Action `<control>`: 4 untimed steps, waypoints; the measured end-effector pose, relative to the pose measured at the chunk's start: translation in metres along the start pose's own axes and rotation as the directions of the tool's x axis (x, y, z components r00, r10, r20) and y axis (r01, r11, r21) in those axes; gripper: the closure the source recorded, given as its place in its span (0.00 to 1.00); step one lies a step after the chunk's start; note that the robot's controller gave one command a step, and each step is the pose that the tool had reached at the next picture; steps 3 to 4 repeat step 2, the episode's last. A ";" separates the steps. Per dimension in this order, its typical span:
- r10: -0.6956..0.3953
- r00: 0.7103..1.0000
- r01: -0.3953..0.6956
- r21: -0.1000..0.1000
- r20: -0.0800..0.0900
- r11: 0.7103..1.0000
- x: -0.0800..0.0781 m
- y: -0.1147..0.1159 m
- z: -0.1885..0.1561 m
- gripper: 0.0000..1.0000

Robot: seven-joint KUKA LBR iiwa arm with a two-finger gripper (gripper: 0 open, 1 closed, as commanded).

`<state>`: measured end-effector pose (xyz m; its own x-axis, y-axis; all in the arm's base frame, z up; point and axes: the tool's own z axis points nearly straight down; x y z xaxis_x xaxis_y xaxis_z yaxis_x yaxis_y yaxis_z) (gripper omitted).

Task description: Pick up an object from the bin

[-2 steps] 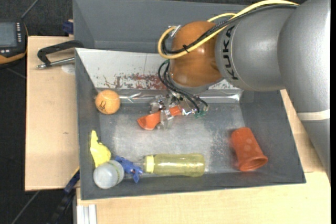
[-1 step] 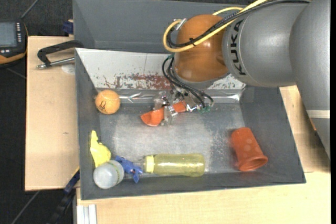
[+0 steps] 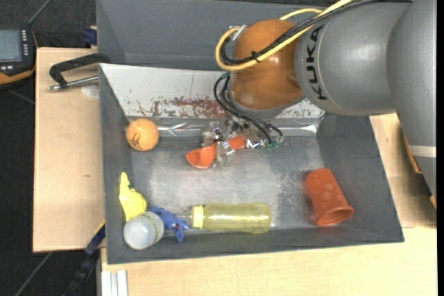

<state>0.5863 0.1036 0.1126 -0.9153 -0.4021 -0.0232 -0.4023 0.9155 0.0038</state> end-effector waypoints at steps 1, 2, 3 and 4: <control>0.015 1.000 -0.015 -0.003 -0.006 1.000 -0.001 0.005 -0.044 1.00; 0.018 1.000 -0.018 0.001 0.006 1.000 -0.004 0.006 -0.098 1.00; 0.018 1.000 -0.018 0.001 0.006 1.000 -0.004 0.006 -0.098 1.00; 0.018 1.000 -0.018 0.001 0.006 1.000 -0.004 0.006 -0.098 1.00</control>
Offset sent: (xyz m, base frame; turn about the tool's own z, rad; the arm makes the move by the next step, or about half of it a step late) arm -0.0113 0.0065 0.0560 0.0230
